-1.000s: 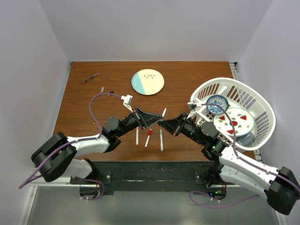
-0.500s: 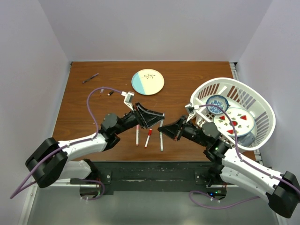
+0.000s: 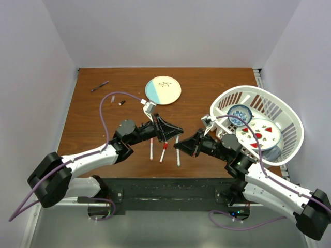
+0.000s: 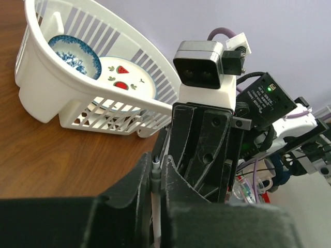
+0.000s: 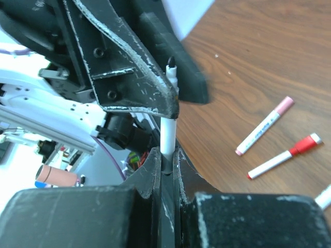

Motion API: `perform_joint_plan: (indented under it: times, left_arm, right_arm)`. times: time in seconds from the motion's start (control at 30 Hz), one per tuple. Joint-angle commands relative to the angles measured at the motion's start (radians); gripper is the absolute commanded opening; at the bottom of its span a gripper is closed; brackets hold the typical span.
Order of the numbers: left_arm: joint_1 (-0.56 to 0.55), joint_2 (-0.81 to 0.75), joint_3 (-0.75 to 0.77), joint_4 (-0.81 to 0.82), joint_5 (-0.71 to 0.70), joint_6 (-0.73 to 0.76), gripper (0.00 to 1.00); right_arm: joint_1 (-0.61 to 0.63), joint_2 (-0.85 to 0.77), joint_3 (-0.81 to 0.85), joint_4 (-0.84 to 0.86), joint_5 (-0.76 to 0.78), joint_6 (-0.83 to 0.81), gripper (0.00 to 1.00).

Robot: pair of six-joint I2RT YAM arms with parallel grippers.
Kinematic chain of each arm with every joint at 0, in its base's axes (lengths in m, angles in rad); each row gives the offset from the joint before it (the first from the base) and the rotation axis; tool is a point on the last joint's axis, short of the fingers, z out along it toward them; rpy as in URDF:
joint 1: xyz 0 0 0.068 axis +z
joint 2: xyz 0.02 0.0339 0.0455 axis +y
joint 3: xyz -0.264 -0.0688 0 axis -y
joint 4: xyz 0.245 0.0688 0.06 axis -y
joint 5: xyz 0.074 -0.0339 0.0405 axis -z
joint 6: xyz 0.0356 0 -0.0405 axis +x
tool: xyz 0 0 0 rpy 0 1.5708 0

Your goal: Insert the pens into the pen caps

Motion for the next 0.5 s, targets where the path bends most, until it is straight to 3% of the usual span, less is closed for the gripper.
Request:
perform_joint_plan:
  times: [0.0, 0.17, 0.27, 0.37, 0.47]
  left_arm:
    - [-0.007, -0.038, 0.029, -0.019, 0.023, 0.05, 0.0]
    - [-0.005, -0.04, -0.003, 0.055, 0.04, -0.022, 0.0]
    - [-0.005, -0.029, -0.036, 0.139, 0.038, -0.089, 0.0]
    - [-0.005, -0.006, -0.058, 0.214, 0.05, -0.139, 0.0]
    - [-0.005, 0.007, -0.069, 0.26, 0.053, -0.163, 0.0]
  right_arm:
    - [0.006, -0.003, 0.05, 0.017, -0.02, -0.022, 0.0]
    - [0.006, -0.012, 0.041, 0.055, -0.007, -0.004, 0.35]
    - [0.006, -0.003, 0.027, 0.11, -0.005, 0.022, 0.49]
    - [0.007, 0.029, 0.034, 0.132, -0.01, 0.034, 0.49]
    - [0.006, 0.054, 0.042, 0.145, -0.014, 0.042, 0.38]
